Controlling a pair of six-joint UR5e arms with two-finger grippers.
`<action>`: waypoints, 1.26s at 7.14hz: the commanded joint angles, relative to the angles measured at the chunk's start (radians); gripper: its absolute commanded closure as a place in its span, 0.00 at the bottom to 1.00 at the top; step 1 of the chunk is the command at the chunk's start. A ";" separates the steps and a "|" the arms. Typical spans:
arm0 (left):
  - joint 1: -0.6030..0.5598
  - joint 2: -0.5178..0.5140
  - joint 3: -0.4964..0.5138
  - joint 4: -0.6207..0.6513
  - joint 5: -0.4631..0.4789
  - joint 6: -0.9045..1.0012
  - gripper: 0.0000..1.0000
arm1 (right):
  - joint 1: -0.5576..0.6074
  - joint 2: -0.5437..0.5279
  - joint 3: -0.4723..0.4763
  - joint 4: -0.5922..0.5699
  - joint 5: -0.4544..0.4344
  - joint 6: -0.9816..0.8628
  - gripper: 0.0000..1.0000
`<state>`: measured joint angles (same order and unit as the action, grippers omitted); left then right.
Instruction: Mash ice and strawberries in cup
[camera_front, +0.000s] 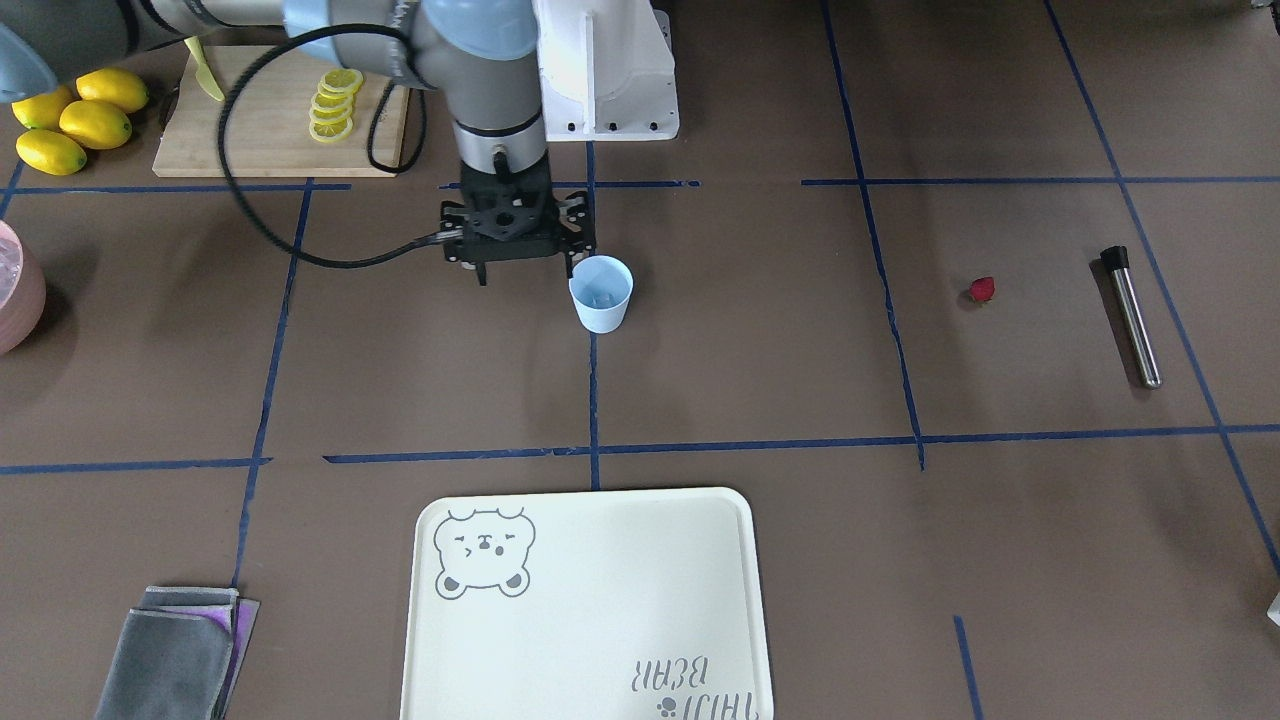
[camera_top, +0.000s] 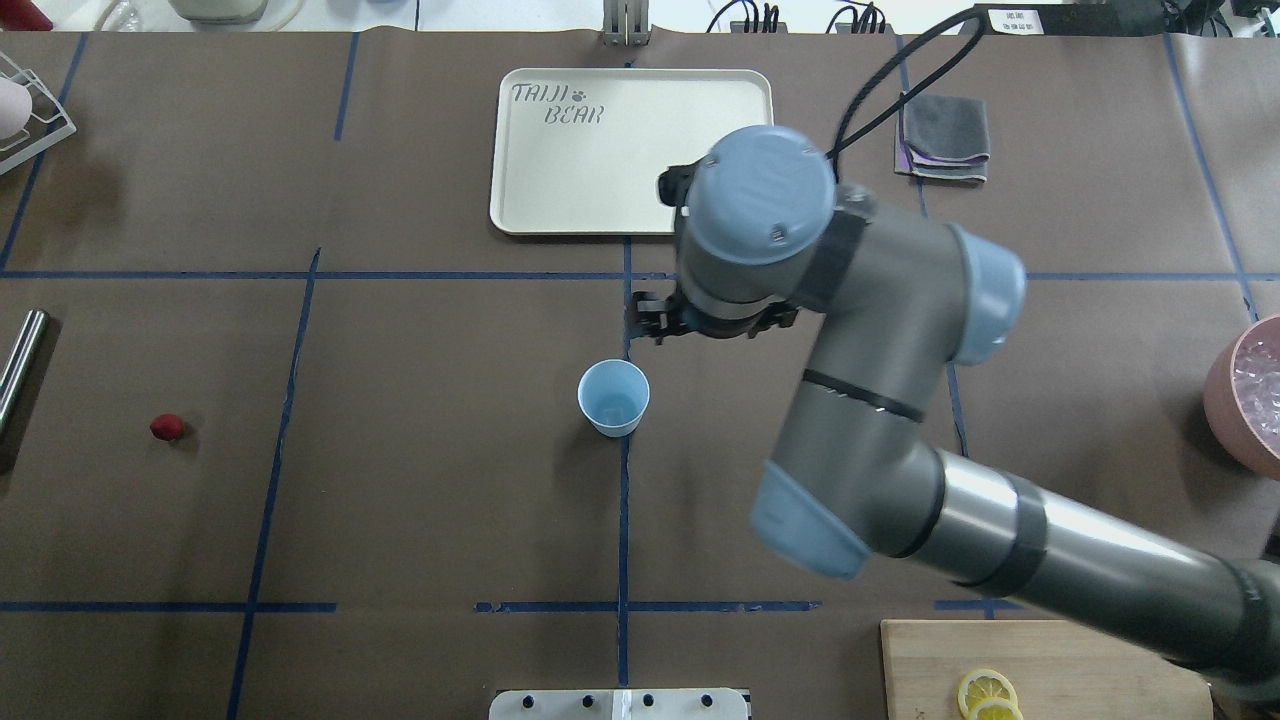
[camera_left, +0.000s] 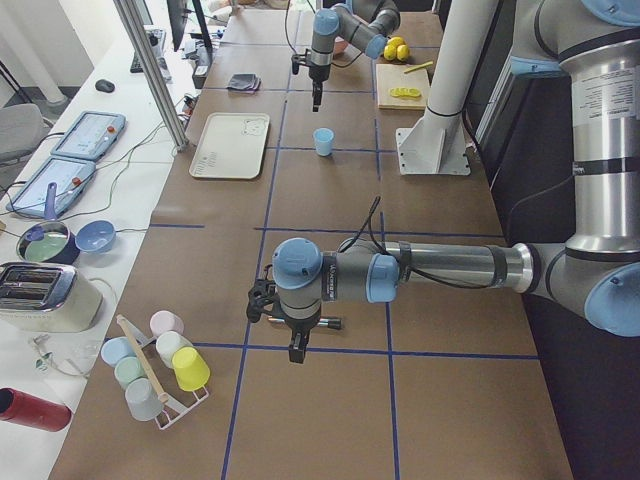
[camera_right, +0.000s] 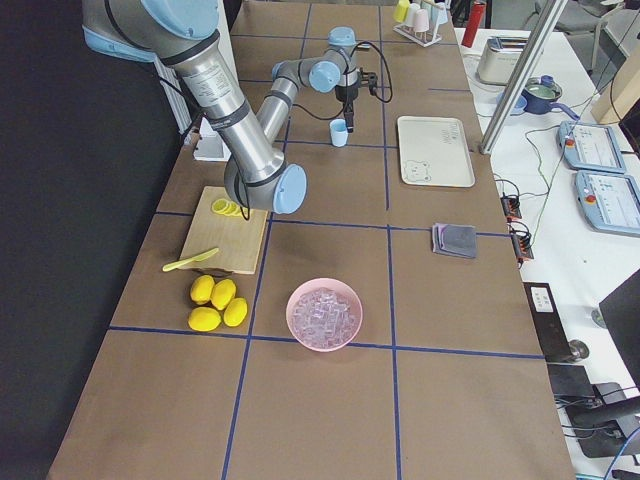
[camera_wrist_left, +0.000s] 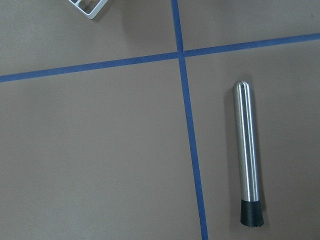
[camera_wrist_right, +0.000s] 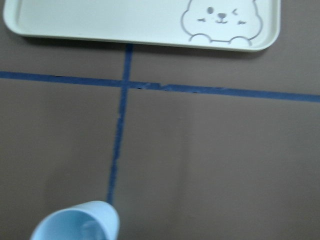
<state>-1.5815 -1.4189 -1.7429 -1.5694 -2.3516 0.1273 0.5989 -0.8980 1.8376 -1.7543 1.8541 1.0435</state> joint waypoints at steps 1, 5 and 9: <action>0.000 0.000 -0.001 -0.001 0.000 0.000 0.00 | 0.163 -0.251 0.168 0.006 0.126 -0.283 0.02; 0.000 0.000 -0.001 -0.001 0.000 0.003 0.00 | 0.454 -0.637 0.249 0.117 0.311 -0.750 0.02; 0.000 0.000 -0.003 -0.001 0.000 0.005 0.00 | 0.634 -0.919 0.180 0.312 0.410 -1.031 0.03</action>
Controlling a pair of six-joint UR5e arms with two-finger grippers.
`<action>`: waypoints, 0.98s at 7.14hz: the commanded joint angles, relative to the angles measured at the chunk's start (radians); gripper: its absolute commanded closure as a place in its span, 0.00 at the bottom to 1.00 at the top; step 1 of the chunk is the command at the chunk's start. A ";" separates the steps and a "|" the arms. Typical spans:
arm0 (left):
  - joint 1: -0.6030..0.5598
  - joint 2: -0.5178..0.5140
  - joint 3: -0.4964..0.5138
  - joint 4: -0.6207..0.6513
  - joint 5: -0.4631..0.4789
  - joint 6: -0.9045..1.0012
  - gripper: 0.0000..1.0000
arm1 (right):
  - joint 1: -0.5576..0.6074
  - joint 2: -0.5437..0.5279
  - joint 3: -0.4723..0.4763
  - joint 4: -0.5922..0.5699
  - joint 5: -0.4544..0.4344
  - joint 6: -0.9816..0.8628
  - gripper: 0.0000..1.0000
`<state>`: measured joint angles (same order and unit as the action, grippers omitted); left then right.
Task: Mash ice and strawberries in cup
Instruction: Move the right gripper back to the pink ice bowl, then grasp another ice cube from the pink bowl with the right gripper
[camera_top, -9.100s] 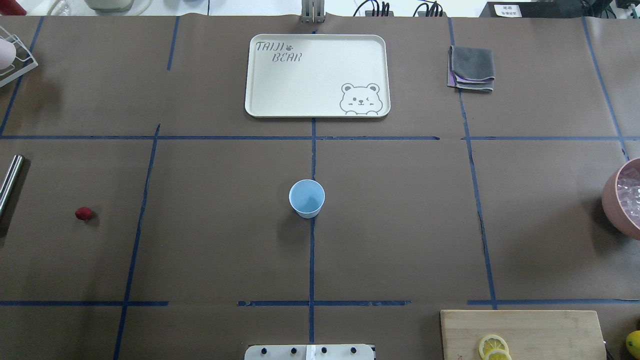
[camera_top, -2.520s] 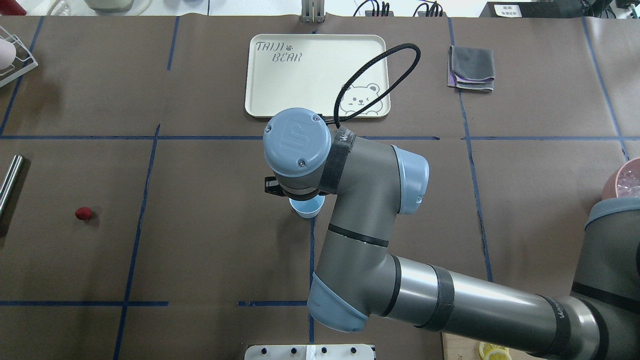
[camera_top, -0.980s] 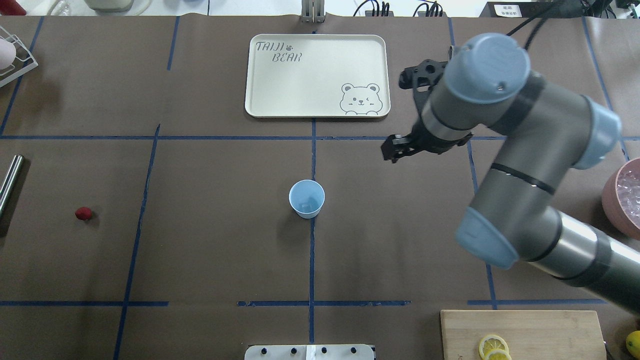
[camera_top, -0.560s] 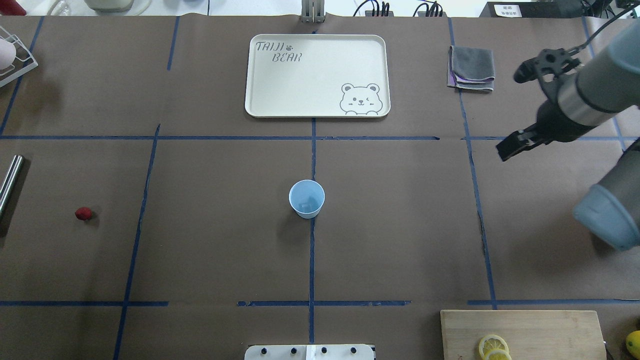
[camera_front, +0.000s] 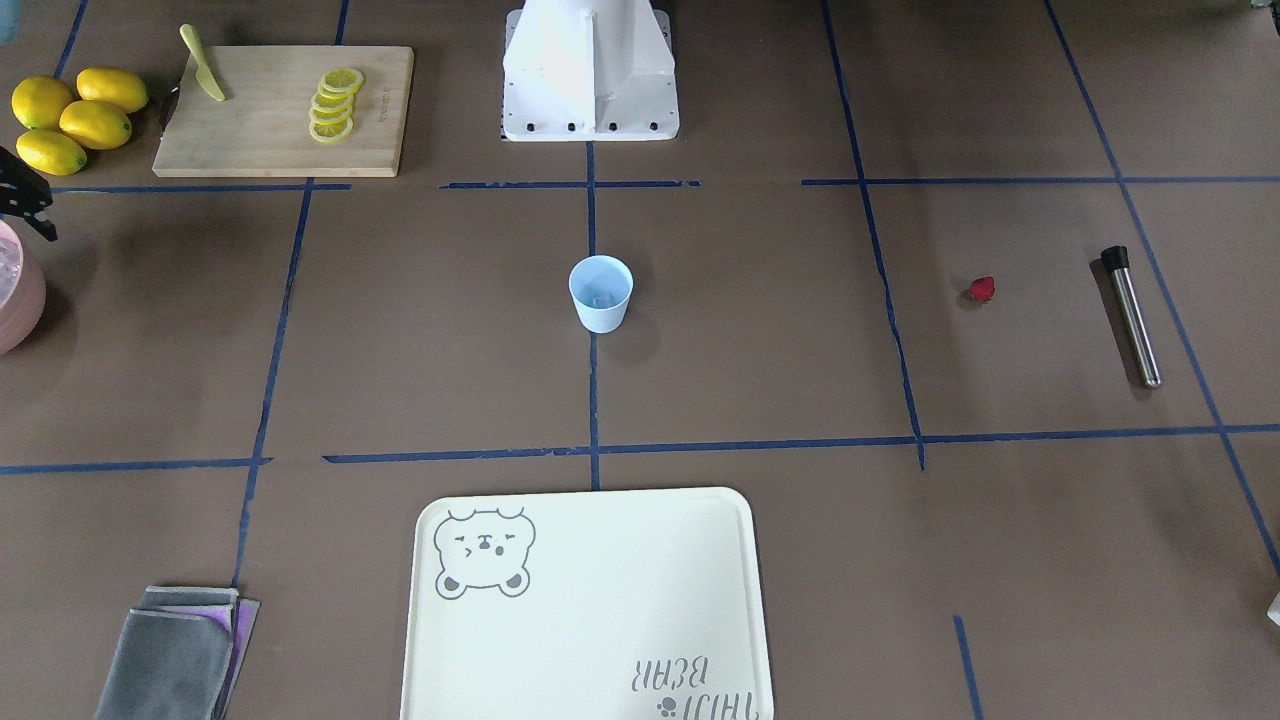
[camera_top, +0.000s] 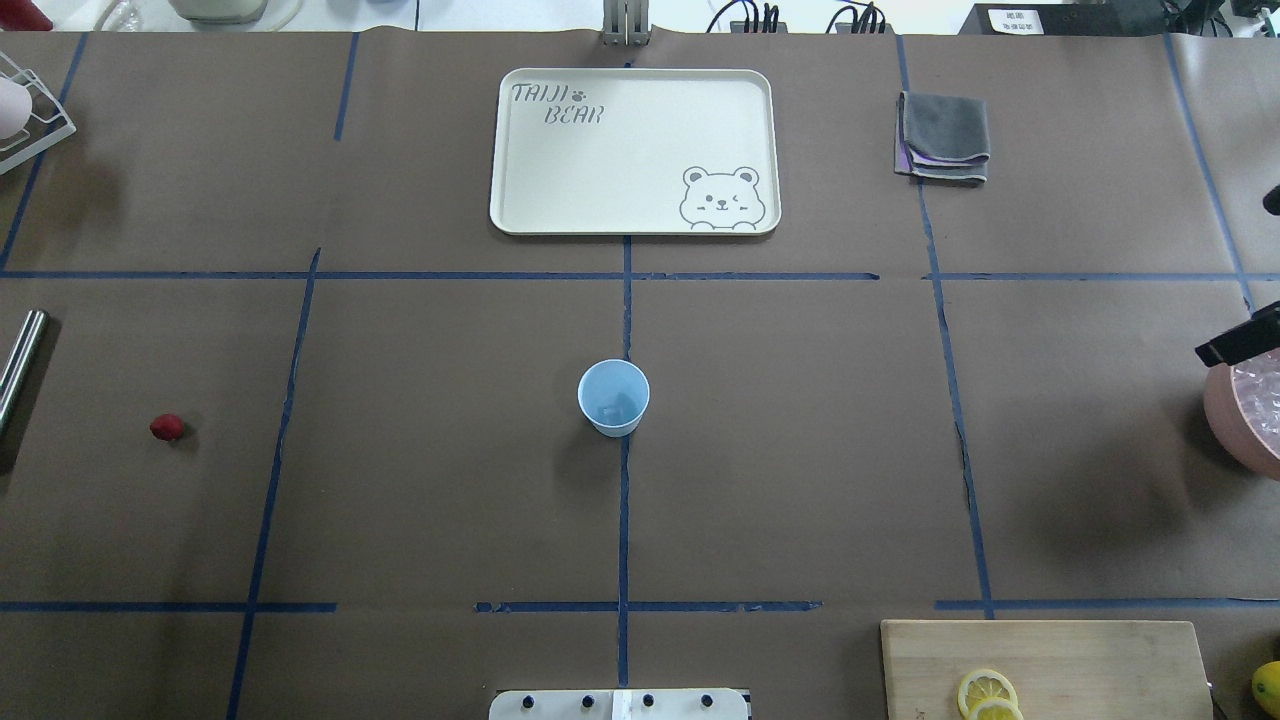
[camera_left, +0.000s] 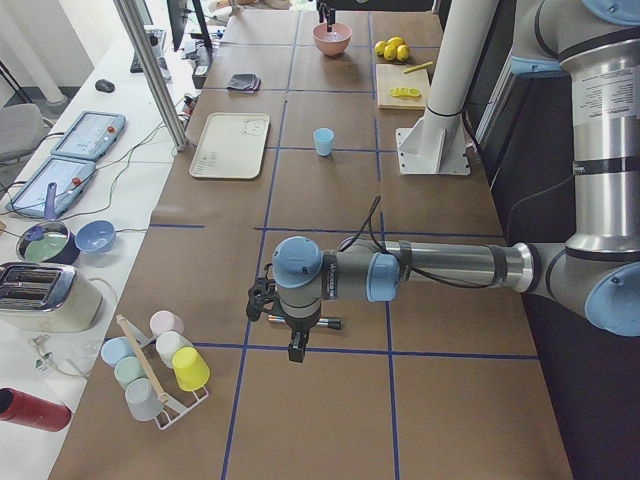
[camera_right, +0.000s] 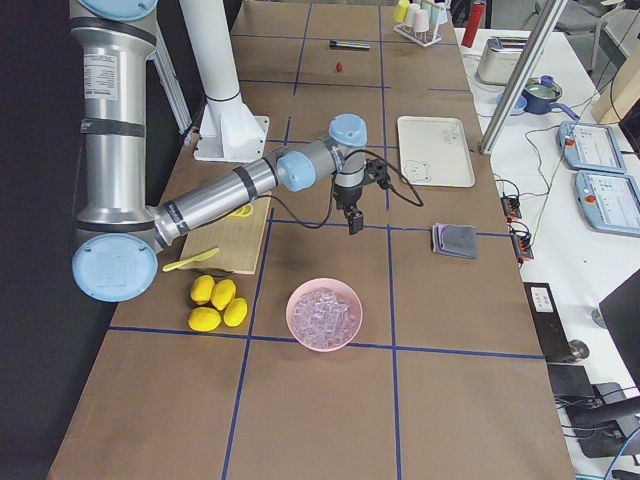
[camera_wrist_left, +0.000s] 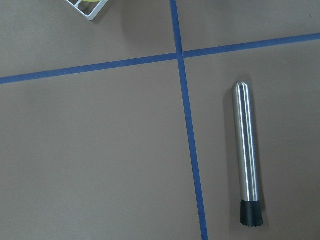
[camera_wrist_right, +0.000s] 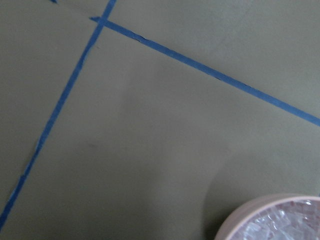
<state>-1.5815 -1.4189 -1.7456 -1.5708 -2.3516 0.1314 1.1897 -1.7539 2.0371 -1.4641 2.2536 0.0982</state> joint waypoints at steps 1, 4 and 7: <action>0.000 0.000 0.000 0.000 0.000 0.001 0.00 | 0.056 -0.103 -0.041 0.054 0.011 -0.103 0.05; 0.000 0.000 -0.002 0.000 0.000 0.001 0.00 | 0.057 -0.124 -0.225 0.287 0.009 -0.088 0.08; 0.002 0.000 -0.005 0.000 0.000 0.002 0.00 | 0.056 -0.118 -0.276 0.289 0.001 -0.089 0.14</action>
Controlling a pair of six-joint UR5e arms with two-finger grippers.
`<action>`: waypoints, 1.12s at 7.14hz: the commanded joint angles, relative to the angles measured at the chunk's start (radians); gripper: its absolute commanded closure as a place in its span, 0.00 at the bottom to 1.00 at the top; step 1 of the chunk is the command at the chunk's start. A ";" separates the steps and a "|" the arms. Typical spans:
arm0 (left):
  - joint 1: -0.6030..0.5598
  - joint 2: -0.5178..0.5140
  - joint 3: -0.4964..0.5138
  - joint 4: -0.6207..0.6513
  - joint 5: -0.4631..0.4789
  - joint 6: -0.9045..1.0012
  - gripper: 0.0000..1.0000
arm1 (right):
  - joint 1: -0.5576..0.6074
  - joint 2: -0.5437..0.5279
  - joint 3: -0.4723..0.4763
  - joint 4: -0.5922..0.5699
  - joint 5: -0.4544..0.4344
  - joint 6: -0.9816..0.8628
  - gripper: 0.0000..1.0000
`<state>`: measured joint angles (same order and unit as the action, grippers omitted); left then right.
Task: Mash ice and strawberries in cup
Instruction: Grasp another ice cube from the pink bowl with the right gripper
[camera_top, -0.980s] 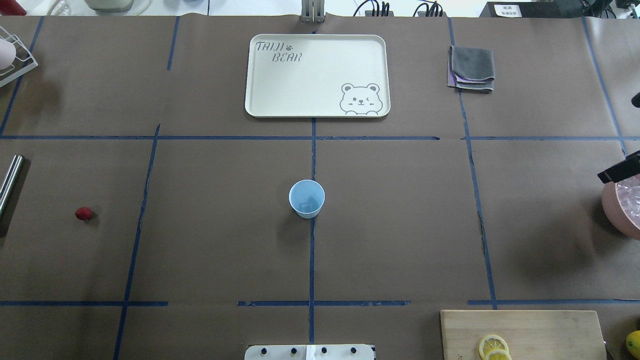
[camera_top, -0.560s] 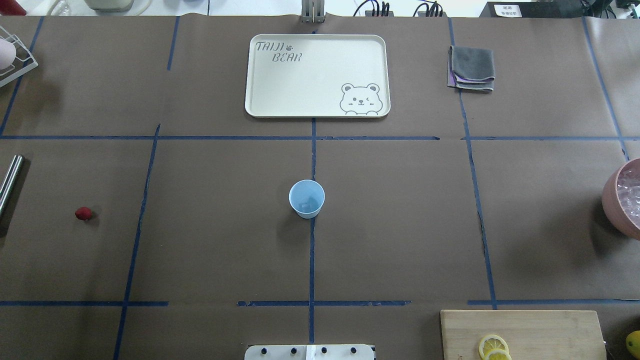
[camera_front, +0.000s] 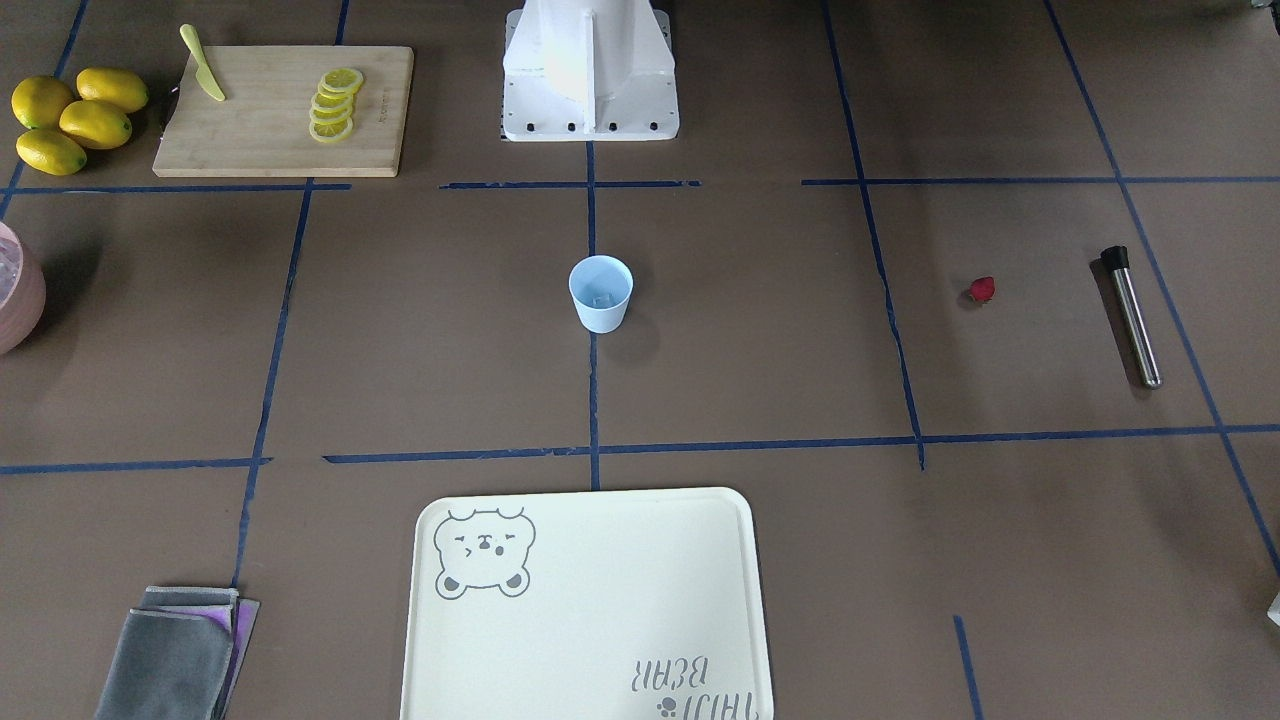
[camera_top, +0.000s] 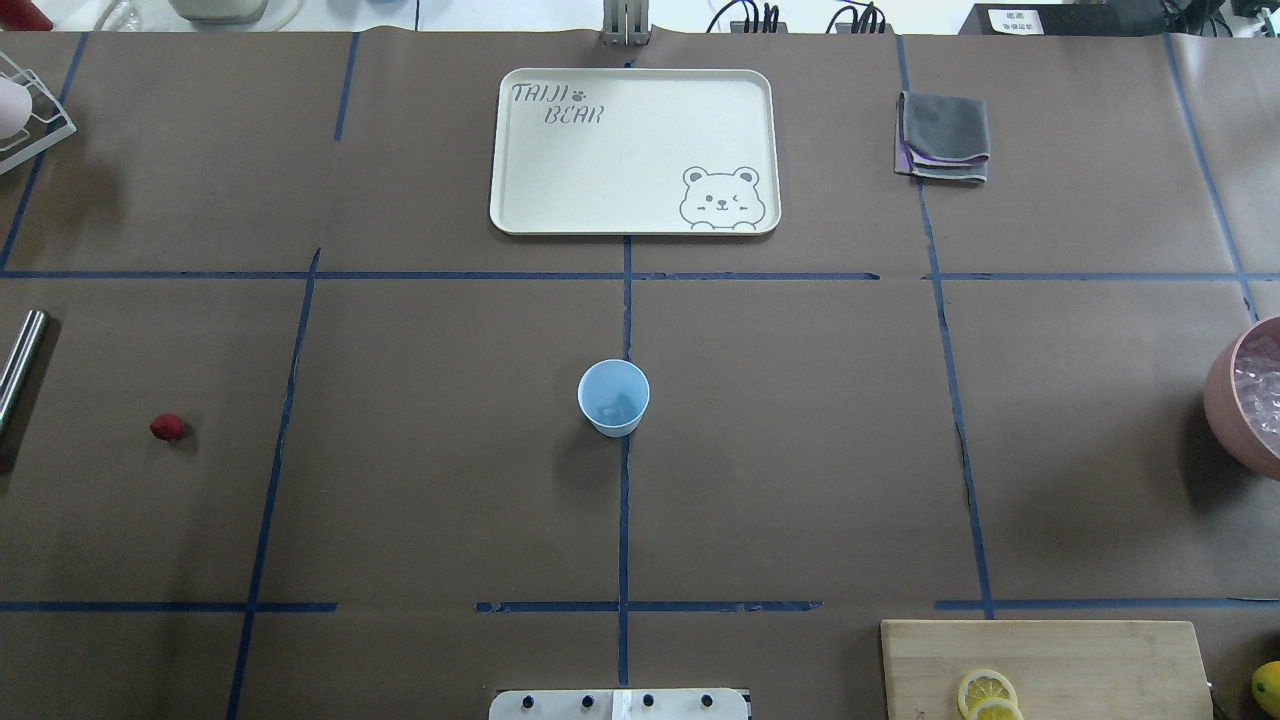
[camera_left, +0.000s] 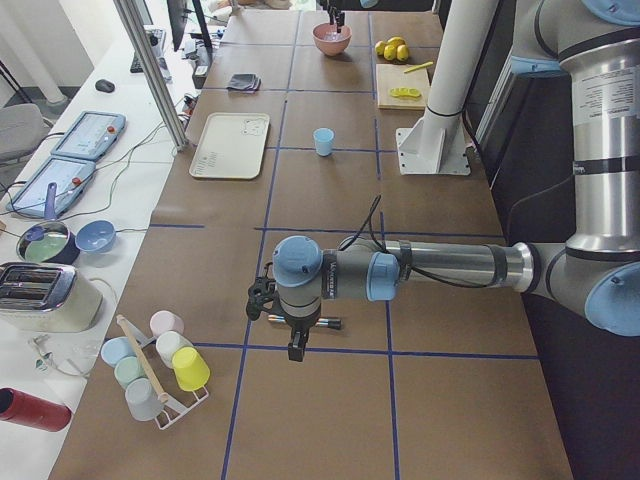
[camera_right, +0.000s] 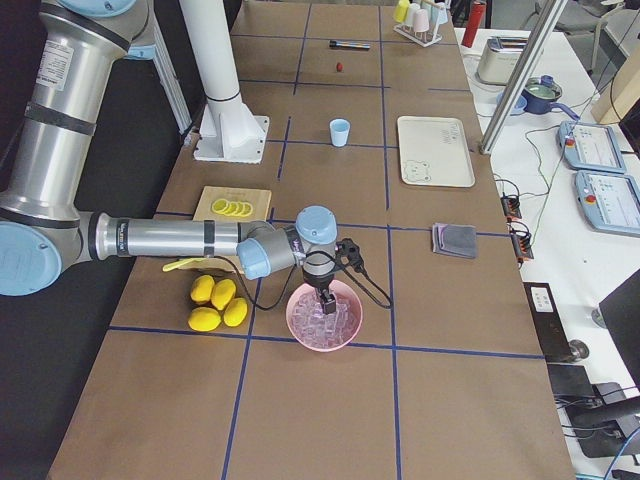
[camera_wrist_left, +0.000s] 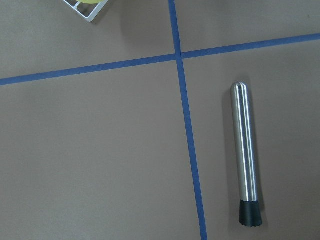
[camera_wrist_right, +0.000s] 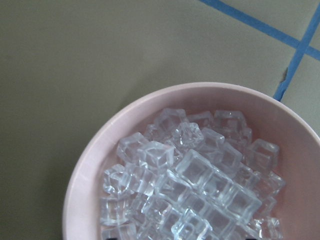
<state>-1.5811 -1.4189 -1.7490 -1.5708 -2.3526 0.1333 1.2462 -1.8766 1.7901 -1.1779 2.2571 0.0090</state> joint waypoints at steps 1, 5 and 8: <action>0.000 0.000 -0.001 0.000 0.000 0.000 0.00 | -0.002 0.008 -0.032 0.003 -0.004 0.008 0.15; 0.000 0.000 0.000 0.000 0.001 0.000 0.00 | -0.016 0.013 -0.034 0.004 -0.001 0.057 0.19; 0.000 0.000 0.000 0.000 0.001 0.000 0.00 | -0.031 0.030 -0.041 -0.005 -0.004 0.059 0.21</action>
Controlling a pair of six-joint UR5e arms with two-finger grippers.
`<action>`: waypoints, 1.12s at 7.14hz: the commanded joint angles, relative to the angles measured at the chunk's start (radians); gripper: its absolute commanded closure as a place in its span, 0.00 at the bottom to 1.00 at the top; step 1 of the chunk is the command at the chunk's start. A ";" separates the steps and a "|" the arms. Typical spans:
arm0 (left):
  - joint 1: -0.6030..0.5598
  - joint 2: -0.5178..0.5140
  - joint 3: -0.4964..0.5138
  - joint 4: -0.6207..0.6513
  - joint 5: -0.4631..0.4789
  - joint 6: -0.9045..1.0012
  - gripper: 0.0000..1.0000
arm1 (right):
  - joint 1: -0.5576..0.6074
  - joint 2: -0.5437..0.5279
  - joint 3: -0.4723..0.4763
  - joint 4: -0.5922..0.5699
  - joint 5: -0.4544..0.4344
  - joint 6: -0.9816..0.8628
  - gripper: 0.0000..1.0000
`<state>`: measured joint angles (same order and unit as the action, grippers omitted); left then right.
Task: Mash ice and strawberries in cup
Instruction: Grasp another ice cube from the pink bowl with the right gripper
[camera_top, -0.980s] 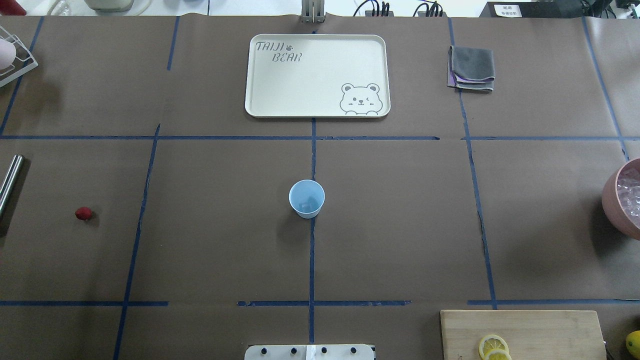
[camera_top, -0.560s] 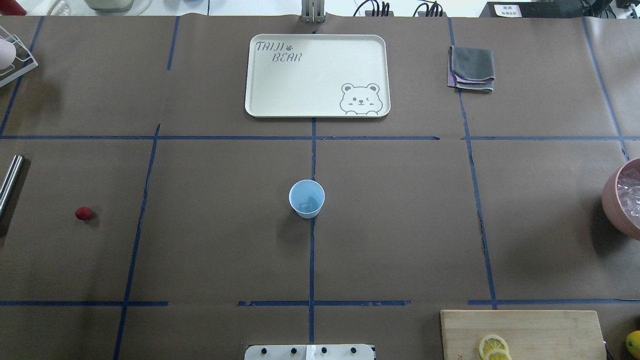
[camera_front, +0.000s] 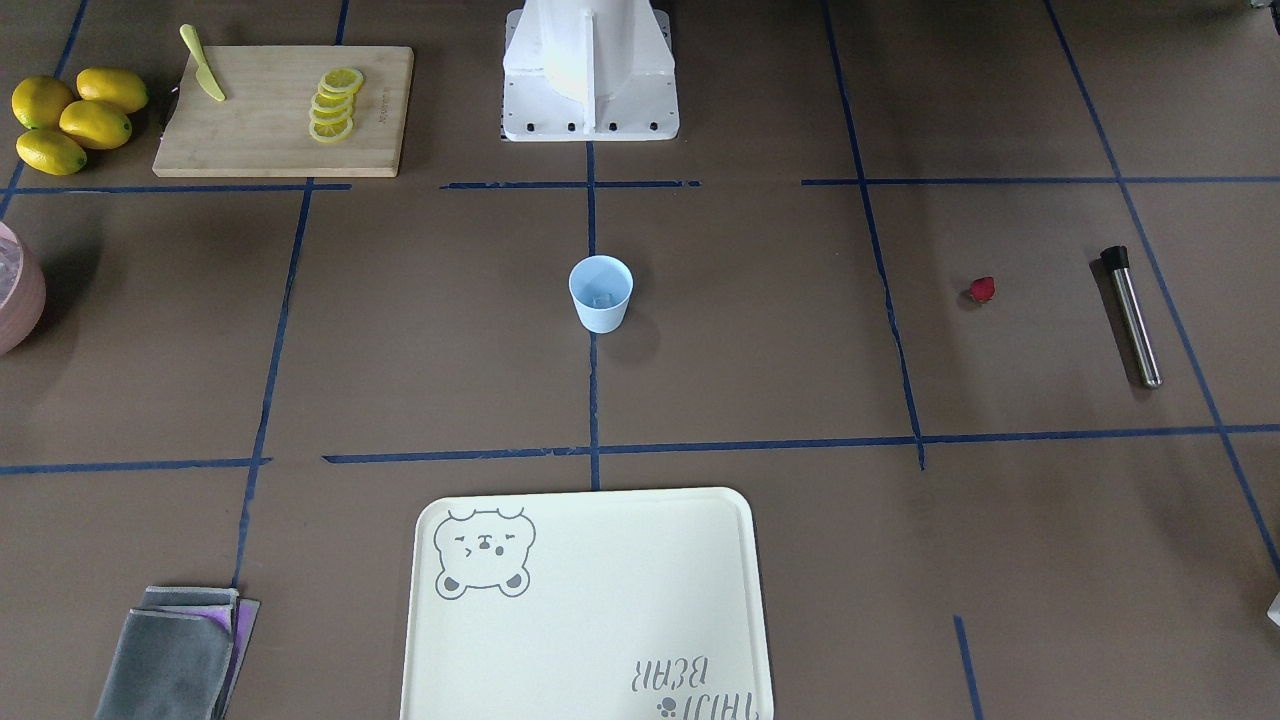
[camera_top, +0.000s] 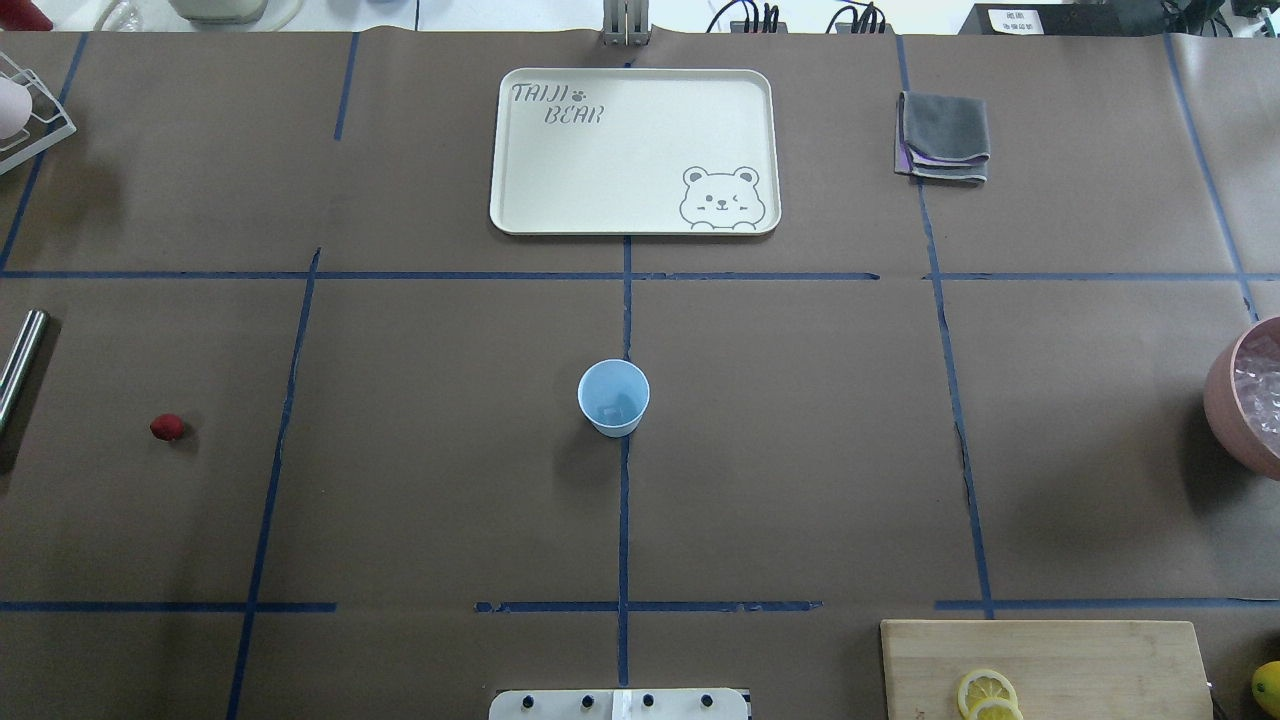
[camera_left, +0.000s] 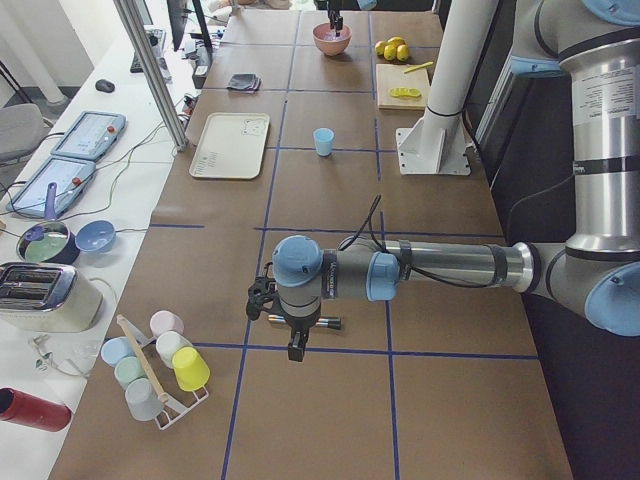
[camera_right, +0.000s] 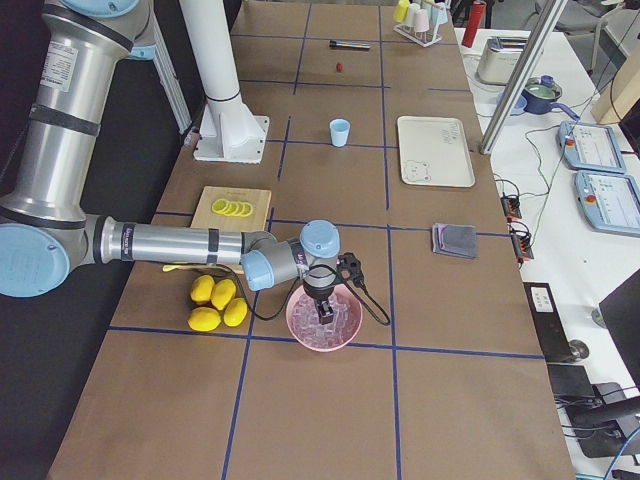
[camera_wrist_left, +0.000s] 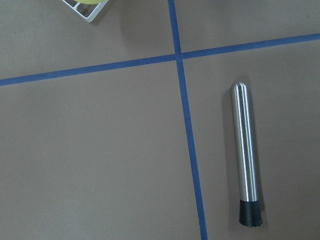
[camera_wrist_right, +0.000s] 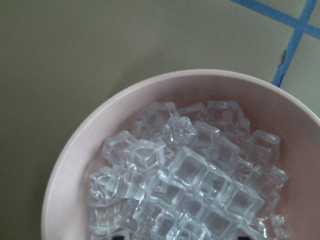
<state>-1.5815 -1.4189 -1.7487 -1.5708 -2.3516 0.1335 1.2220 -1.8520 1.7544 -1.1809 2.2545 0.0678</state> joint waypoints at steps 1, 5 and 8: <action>0.000 0.000 0.000 0.000 0.000 0.000 0.00 | -0.007 0.011 -0.024 0.001 -0.001 -0.002 0.21; 0.001 0.000 0.000 0.000 0.000 0.000 0.00 | -0.010 0.010 -0.035 -0.002 -0.003 -0.003 0.33; 0.000 -0.002 -0.002 0.000 0.000 0.000 0.00 | -0.009 0.010 -0.030 -0.002 -0.001 -0.002 0.96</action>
<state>-1.5803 -1.4199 -1.7491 -1.5708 -2.3516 0.1334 1.2127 -1.8423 1.7218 -1.1837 2.2529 0.0657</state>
